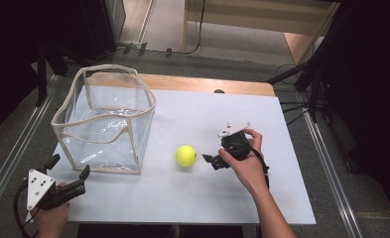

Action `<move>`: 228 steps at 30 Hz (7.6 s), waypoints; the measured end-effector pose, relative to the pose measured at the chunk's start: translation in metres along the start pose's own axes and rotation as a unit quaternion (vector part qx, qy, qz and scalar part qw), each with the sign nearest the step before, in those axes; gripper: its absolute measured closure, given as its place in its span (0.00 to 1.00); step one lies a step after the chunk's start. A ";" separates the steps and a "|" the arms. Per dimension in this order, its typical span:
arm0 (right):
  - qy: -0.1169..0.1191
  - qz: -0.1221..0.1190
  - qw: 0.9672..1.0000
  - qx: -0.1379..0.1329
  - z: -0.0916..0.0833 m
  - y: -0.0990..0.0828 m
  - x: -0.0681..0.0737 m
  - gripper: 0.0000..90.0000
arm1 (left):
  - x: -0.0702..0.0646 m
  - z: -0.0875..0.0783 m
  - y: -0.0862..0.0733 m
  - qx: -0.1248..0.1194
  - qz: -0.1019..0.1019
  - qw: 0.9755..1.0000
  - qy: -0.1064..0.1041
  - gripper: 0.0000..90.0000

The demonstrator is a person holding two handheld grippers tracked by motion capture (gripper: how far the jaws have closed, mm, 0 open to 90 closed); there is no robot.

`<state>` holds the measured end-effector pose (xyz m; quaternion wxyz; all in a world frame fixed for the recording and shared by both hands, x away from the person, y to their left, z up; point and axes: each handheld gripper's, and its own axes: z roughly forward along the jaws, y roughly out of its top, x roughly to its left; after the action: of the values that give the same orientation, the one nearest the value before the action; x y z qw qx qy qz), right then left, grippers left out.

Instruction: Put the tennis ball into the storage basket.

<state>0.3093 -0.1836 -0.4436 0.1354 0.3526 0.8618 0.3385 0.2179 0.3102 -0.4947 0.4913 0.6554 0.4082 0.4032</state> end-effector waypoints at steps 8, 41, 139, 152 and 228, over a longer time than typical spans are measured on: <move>0.014 -0.020 0.999 0.030 0.012 0.012 0.006 0.00 | 0.000 0.000 0.000 0.000 0.000 1.000 0.000 0.08; 0.067 -0.072 0.987 0.126 0.052 0.044 0.028 0.00 | 0.000 0.000 0.000 -0.002 -0.004 1.000 -0.002 0.08; 0.103 -0.110 0.975 0.165 0.060 0.140 0.053 0.26 | 0.003 -0.001 0.000 -0.006 -0.018 1.000 -0.005 0.08; 0.106 -0.113 0.976 0.152 0.049 0.160 0.052 0.26 | 0.004 -0.001 0.000 -0.009 -0.020 1.000 -0.006 0.08; 0.094 -0.118 0.981 0.123 0.010 0.248 0.034 0.26 | 0.005 -0.001 0.001 -0.013 -0.031 0.999 -0.006 0.08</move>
<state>0.4177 -0.0258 -0.2824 0.0480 0.2292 0.9411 0.2438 0.2188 0.3152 -0.4931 0.5140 0.6385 0.4203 0.3891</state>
